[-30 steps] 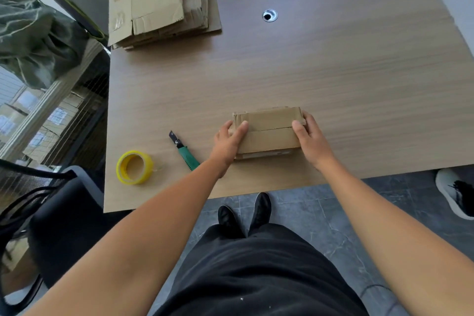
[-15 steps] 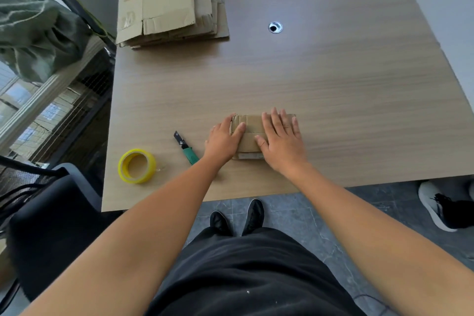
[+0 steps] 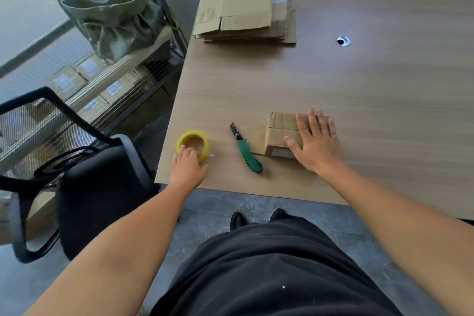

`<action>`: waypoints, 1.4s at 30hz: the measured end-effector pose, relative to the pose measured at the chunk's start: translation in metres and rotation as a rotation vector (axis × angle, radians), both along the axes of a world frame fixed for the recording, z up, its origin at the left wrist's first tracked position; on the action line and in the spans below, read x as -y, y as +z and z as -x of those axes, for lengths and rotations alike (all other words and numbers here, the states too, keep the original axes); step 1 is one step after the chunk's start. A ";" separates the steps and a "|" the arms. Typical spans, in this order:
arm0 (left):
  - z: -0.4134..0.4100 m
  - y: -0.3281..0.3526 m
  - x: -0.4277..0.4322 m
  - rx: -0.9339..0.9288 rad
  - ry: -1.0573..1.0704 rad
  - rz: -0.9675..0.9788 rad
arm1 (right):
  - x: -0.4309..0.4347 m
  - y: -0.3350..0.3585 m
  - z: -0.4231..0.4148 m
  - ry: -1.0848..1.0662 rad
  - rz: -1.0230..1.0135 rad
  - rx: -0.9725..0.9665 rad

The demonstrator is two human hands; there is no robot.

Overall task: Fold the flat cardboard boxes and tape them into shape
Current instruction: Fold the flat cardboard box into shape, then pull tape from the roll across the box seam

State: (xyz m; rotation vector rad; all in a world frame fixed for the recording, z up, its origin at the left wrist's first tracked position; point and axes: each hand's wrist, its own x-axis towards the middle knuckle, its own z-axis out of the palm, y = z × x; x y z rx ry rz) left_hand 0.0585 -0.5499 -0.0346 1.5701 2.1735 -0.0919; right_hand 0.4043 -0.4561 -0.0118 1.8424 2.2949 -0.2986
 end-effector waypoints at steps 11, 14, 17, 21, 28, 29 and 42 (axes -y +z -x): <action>-0.003 0.005 -0.005 -0.036 -0.171 -0.253 | 0.003 -0.001 0.006 -0.003 -0.006 0.007; -0.028 0.026 -0.022 0.035 -0.223 -0.380 | 0.004 0.000 0.006 0.002 -0.014 -0.020; -0.068 0.051 -0.043 0.107 -0.321 -0.483 | 0.002 0.003 0.001 0.007 0.005 -0.094; -0.127 0.067 -0.064 0.083 -0.519 -0.508 | 0.004 0.006 -0.007 -0.011 -0.036 -0.405; -0.171 0.054 -0.080 0.050 -0.588 -0.401 | 0.003 0.018 -0.019 -0.129 -0.111 -0.865; -0.171 0.053 -0.081 0.053 -0.584 -0.397 | 0.002 0.020 -0.019 -0.182 -0.116 -0.913; -0.166 0.050 -0.093 0.049 -0.600 -0.513 | -0.009 0.031 -0.028 -0.314 -0.008 -1.100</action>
